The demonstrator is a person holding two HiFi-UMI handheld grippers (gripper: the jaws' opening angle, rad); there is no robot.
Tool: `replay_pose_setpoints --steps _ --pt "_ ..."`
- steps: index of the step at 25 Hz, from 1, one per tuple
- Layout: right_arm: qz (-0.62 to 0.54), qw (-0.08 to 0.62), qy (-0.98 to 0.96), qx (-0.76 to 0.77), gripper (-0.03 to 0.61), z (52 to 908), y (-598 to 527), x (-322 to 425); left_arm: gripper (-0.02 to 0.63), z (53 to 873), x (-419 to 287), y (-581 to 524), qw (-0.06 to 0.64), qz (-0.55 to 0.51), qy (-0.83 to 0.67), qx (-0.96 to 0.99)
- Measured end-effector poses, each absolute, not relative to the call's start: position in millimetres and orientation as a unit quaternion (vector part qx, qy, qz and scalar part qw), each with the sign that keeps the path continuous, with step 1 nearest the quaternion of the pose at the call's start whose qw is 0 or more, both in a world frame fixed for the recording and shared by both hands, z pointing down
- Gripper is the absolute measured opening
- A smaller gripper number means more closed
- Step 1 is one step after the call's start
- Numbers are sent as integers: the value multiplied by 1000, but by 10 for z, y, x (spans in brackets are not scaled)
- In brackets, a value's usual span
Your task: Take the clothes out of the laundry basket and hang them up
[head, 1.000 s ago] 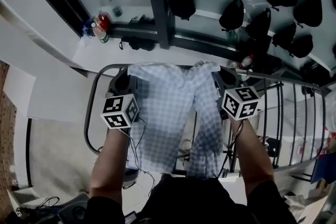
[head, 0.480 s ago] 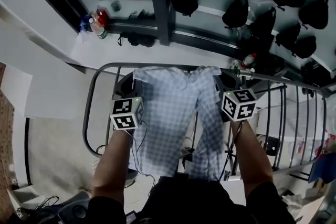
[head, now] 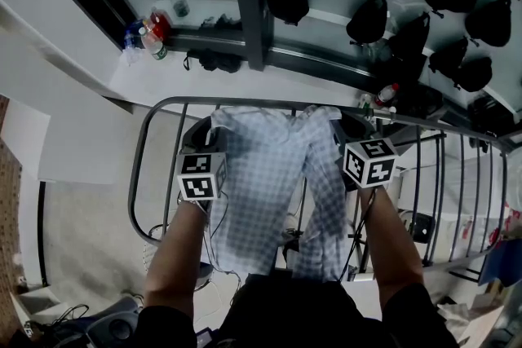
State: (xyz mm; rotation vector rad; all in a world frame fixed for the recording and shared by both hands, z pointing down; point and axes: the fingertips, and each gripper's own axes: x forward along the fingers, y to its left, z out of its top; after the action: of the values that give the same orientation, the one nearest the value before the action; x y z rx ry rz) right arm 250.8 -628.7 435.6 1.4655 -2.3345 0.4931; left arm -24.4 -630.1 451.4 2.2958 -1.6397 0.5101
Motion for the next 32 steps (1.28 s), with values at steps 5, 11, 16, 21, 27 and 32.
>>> replay_pose_setpoints --steps 5,11,16,21,27,32 --pt "176 179 -819 516 79 4393 -6268 2545 150 4596 -277 -6269 141 184 -570 788" --pt "192 174 -815 518 94 4422 -6225 2572 187 4604 -296 -6191 139 192 -565 790" --pt "195 176 -813 520 120 4401 -6159 2577 187 4487 -283 -6121 131 182 -562 796" --pt "200 172 -807 528 143 4378 -6060 2613 189 4394 -266 -6009 125 175 -558 802" --pt "192 161 -807 535 149 4213 -5913 2608 189 4265 -243 -5828 128 173 -547 809" --pt "178 146 -811 538 150 4012 -5781 2538 201 4204 -275 -5708 113 174 -539 816"
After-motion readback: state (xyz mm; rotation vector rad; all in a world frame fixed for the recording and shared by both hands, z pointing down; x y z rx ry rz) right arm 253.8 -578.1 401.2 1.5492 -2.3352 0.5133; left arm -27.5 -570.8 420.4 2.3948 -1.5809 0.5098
